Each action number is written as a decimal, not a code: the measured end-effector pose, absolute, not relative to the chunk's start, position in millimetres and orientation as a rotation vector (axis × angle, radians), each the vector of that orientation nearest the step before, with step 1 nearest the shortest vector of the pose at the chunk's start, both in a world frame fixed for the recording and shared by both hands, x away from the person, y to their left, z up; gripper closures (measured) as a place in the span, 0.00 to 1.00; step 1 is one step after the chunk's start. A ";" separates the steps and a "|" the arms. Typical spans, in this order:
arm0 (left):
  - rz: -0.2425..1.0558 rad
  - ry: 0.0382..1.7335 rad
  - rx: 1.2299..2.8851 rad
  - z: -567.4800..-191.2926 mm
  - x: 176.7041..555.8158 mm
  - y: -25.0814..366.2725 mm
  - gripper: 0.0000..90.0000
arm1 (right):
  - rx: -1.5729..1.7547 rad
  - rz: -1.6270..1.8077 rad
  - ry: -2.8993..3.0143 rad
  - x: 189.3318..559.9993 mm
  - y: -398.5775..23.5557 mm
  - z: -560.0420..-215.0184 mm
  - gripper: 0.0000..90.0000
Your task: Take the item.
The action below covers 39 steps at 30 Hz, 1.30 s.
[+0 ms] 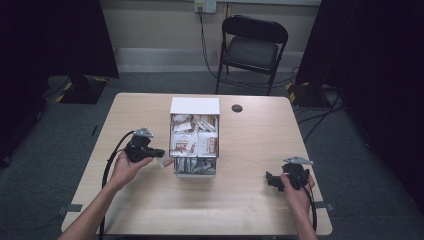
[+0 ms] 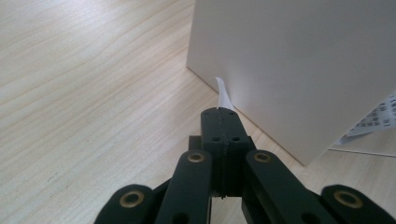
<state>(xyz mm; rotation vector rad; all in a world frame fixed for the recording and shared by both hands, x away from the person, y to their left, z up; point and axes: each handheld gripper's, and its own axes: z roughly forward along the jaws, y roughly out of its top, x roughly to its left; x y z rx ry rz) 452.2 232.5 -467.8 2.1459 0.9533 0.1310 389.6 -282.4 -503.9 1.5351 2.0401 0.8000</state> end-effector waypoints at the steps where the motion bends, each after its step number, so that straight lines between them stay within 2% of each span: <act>1: 0.127 0.967 2.137 -468.4 452.5 233.5 1.00 | 1.534 0.800 2.041 389.6 -282.5 -503.9 0.00; 7: 0.112 0.991 2.119 -469.4 454.1 236.1 1.00 | 1.534 0.798 2.040 389.6 -282.5 -503.9 0.00; 14: 0.156 1.018 2.124 -469.7 454.8 235.8 0.83 | 1.534 0.798 2.041 389.6 -282.5 -503.9 0.00; 20: 0.169 1.026 2.100 -468.1 454.5 237.3 0.77 | 1.535 0.800 2.040 389.6 -282.4 -503.9 0.00; 32: 0.215 1.081 2.061 -457.2 452.6 252.9 0.36 | 1.535 0.799 2.040 389.6 -282.4 -503.9 0.00; 35: 0.224 1.087 2.055 -455.1 451.0 252.4 0.30 | 1.533 0.798 2.041 389.6 -282.5 -503.9 0.00; 39: 0.234 1.074 2.060 -448.7 446.6 253.0 0.26 | 1.534 0.799 2.040 389.6 -282.5 -503.9 0.00</act>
